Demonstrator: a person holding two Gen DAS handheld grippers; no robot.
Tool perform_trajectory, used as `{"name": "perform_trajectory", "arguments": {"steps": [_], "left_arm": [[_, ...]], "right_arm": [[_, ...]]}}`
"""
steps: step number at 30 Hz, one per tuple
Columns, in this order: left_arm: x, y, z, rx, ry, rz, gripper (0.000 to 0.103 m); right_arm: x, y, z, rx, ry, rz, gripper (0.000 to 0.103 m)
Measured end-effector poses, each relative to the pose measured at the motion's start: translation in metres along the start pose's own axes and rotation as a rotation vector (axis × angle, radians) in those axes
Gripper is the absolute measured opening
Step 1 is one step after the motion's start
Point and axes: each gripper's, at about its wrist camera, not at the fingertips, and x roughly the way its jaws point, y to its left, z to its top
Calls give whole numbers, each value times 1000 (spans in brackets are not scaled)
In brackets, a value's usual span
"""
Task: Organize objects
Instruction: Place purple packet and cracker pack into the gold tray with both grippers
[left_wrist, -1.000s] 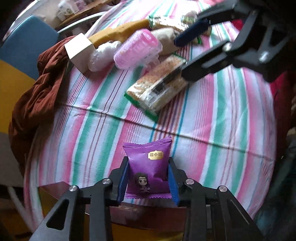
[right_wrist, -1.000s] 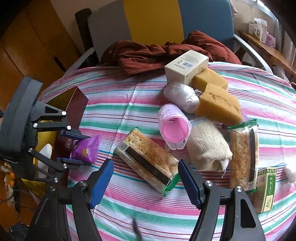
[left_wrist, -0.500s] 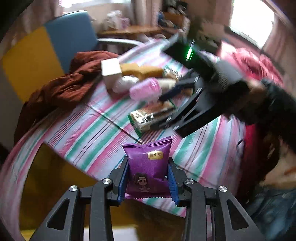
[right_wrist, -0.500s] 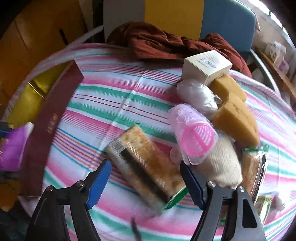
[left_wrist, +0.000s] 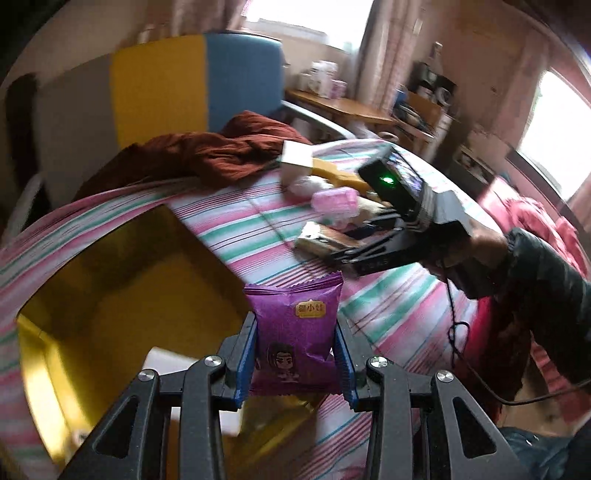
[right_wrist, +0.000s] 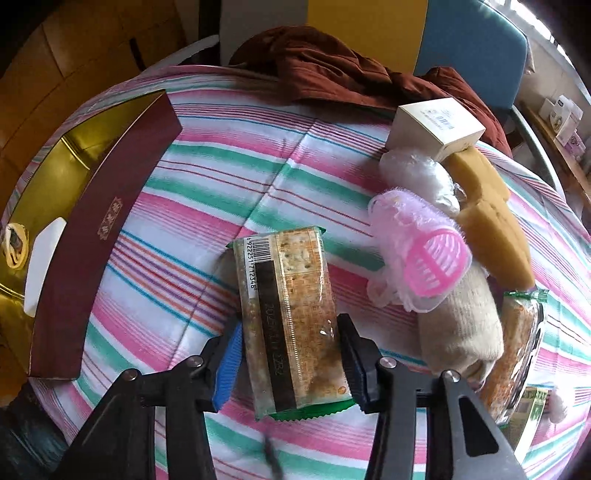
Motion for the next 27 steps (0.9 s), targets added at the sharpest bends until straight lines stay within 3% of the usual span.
{"name": "perform_trajectory", "arguments": {"steps": [6, 11, 20, 27], "left_arm": [[-29, 29, -26, -181, -85, 92, 39], [-54, 63, -47, -297, -128, 181, 39], [-76, 121, -69, -452, -160, 312, 39], [-76, 152, -60, -475, -176, 419, 42]], "right_arm": [[-15, 14, -6, 18, -36, 30, 49], [-49, 24, -3, 105, -135, 131, 49], [-86, 118, 31, 52, -223, 255, 49], [-74, 177, 74, 105, -224, 316, 49]]}}
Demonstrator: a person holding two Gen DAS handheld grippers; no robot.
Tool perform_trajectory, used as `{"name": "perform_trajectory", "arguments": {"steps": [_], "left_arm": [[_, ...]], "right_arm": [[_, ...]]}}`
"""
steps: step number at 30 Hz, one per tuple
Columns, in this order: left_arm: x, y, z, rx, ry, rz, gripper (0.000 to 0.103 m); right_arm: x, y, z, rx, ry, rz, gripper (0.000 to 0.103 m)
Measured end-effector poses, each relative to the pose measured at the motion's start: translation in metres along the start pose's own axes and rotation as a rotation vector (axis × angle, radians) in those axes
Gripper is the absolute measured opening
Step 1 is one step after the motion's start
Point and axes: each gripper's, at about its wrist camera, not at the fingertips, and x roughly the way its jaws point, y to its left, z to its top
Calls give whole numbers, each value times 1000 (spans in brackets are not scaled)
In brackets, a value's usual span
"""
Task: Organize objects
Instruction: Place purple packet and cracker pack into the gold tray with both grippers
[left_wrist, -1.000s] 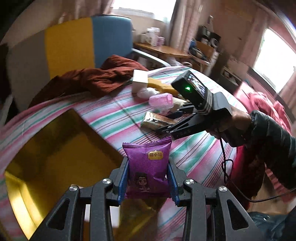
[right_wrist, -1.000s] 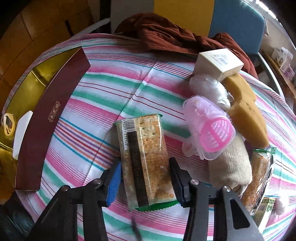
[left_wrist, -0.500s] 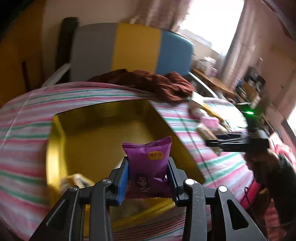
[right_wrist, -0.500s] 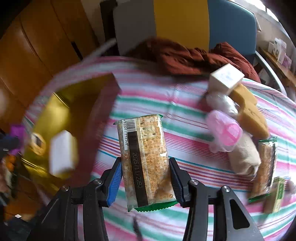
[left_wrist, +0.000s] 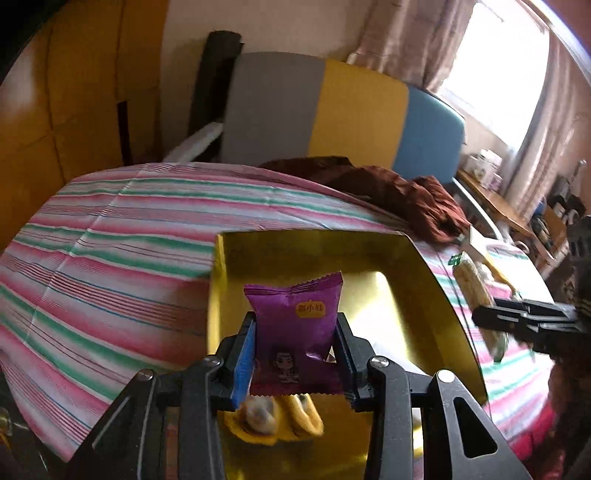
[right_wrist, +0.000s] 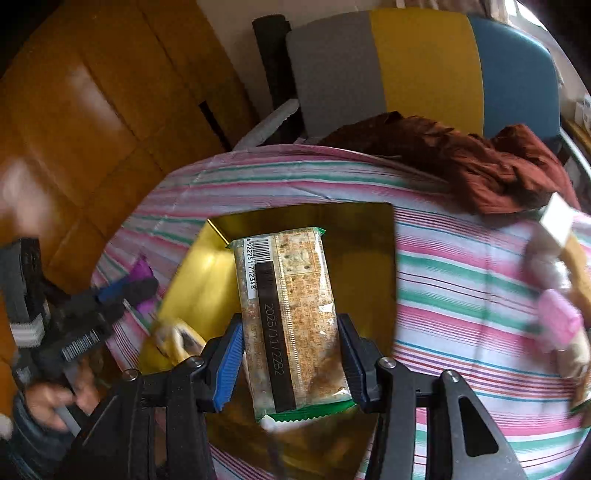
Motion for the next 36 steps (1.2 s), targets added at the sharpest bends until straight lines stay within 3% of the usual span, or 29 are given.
{"name": "perform_trajectory", "arguments": {"steps": [2, 5, 7, 8, 13, 20, 27, 31, 36], "left_arm": [[3, 4, 4, -4, -8, 18, 44], [5, 9, 5, -16, -11, 16, 54], [3, 10, 3, -18, -22, 19, 70], [0, 12, 1, -21, -28, 19, 72], [-13, 19, -13, -44, -44, 39, 73], [-34, 15, -30, -60, -79, 107, 84], [-59, -8, -37, 0, -164, 186, 94], [-68, -20, -38, 27, -193, 193, 94], [-72, -37, -40, 81, -199, 199, 94]], "right_arm": [[9, 10, 6, 17, -7, 23, 51], [18, 21, 10, 46, -10, 66, 55], [19, 25, 9, 35, -15, 62, 59], [19, 28, 6, 25, -11, 63, 59], [12, 33, -13, -34, -28, 4, 60], [-17, 50, -38, -184, -192, -164, 60], [-37, 50, -49, -207, -306, -331, 62], [-37, 29, -49, -108, -249, -253, 62], [-38, 20, -56, -93, -247, -257, 62]]}}
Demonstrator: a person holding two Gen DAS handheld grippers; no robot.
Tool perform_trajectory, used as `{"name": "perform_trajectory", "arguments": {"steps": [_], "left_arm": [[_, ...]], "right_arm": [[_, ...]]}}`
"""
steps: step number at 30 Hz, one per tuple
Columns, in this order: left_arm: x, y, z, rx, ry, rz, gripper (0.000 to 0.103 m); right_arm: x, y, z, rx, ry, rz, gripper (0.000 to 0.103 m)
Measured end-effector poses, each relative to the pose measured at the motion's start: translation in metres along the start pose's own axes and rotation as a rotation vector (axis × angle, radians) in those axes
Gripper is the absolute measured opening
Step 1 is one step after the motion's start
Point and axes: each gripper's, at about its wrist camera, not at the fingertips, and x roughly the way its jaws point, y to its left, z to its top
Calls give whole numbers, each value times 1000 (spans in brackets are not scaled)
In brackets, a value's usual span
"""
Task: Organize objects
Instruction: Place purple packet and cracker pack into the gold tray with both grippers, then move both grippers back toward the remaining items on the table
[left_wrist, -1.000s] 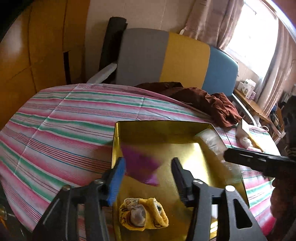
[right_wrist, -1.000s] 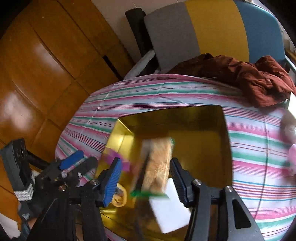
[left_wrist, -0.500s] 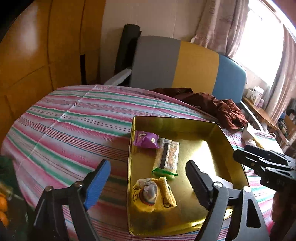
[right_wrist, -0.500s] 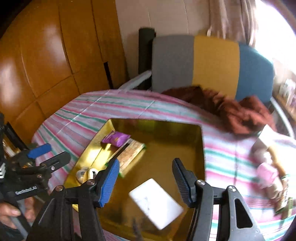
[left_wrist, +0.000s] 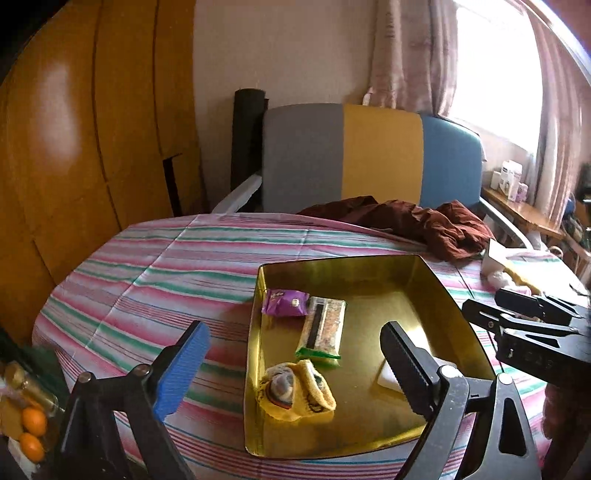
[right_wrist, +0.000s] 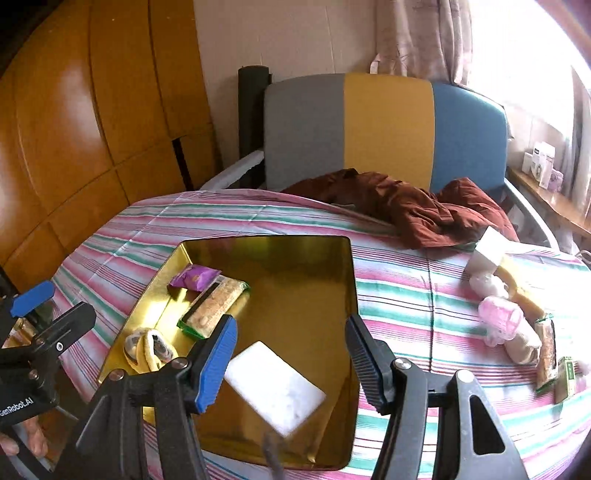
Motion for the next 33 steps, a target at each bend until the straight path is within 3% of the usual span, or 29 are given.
{"name": "perform_trajectory", "arguments": {"steps": [12, 33], "left_arm": [[-1, -35, -1, 97, 22, -21, 94], [12, -107, 1, 262, 50, -96, 94]], "right_arm": [[-15, -43, -10, 47, -9, -37, 62], [-41, -188, 5, 220, -57, -241, 62]]}}
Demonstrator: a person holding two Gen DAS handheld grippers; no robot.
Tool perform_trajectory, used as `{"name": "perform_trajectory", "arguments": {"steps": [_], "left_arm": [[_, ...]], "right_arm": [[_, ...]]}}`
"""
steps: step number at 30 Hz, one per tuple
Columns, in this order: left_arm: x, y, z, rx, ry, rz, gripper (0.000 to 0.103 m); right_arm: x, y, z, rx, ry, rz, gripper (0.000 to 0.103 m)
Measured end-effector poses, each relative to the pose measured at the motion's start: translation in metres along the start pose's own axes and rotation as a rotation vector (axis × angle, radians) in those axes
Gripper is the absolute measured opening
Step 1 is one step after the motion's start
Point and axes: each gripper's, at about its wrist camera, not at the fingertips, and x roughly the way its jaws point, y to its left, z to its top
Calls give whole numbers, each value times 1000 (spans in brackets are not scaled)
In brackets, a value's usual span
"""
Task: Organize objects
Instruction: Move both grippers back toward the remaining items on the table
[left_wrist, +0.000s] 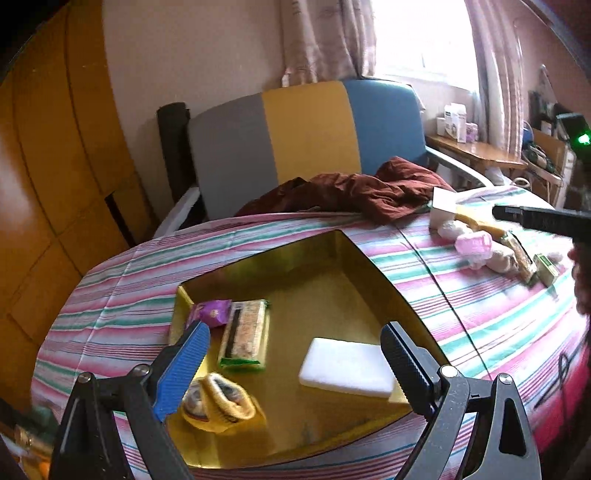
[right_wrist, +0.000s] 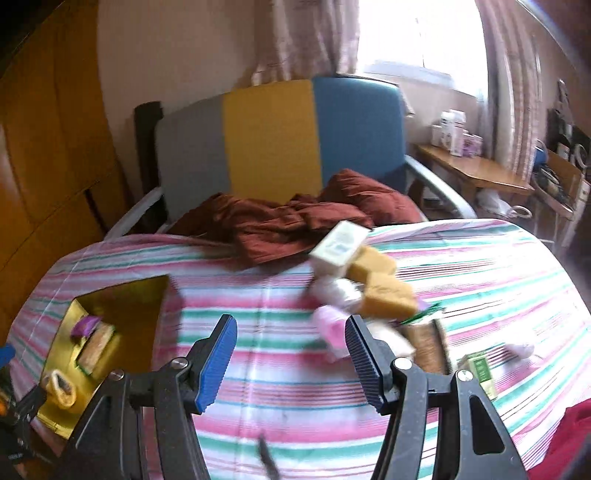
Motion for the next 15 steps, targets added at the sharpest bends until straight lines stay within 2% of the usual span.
{"name": "perform_trajectory", "arguments": {"steps": [8, 15], "left_arm": [[12, -28, 3, 69, 24, -23, 94], [22, -51, 10, 130, 33, -27, 94]], "right_arm": [[27, -67, 17, 66, 7, -96, 62], [45, -106, 9, 190, 55, -90, 62]]}}
